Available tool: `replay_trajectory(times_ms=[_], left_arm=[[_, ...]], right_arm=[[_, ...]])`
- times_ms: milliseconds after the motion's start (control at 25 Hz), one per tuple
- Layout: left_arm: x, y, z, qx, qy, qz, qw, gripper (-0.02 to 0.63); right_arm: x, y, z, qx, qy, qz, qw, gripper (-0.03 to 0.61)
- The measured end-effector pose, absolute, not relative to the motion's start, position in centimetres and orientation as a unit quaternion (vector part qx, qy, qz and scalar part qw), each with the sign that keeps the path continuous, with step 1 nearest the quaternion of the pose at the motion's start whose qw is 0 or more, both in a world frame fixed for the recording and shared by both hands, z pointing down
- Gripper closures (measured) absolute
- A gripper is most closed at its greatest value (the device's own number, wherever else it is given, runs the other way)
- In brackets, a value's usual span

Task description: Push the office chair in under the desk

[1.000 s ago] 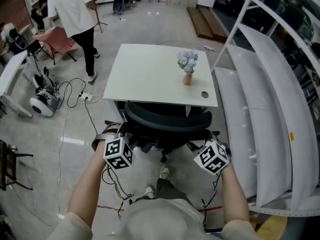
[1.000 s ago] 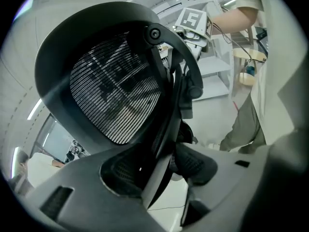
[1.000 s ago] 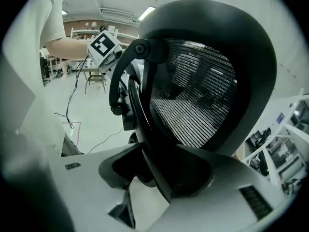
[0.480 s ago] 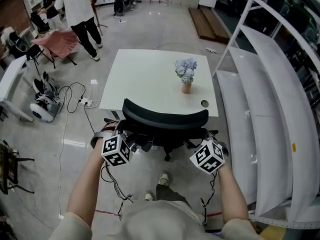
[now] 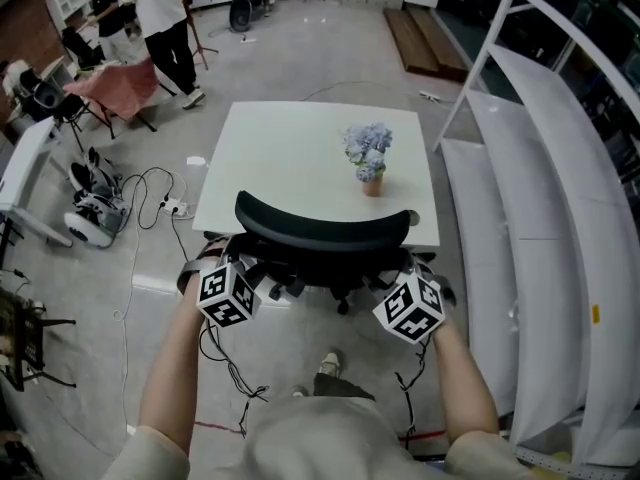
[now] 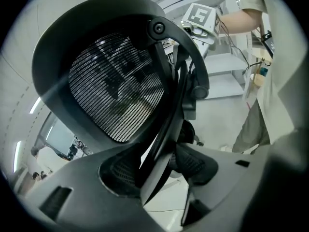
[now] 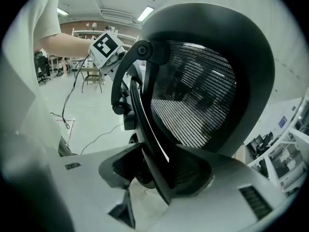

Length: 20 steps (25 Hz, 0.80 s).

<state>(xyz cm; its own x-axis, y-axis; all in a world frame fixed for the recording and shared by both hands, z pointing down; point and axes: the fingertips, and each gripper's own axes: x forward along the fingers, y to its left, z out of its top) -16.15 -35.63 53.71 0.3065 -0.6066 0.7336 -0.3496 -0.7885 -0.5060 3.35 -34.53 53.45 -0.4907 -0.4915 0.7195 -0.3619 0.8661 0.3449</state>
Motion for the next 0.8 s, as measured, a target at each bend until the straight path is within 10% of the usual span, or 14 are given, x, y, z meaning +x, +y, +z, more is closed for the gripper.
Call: replay_trajectory(times_ms=[800], left_arm=[[-15.4, -37.3, 53.6, -0.796, 0.313, -0.505, 0.117, 0.380]], right_arm=[[4.0, -36.6, 53.4, 0.247, -0.865, -0.090, 0.427, 0.388]])
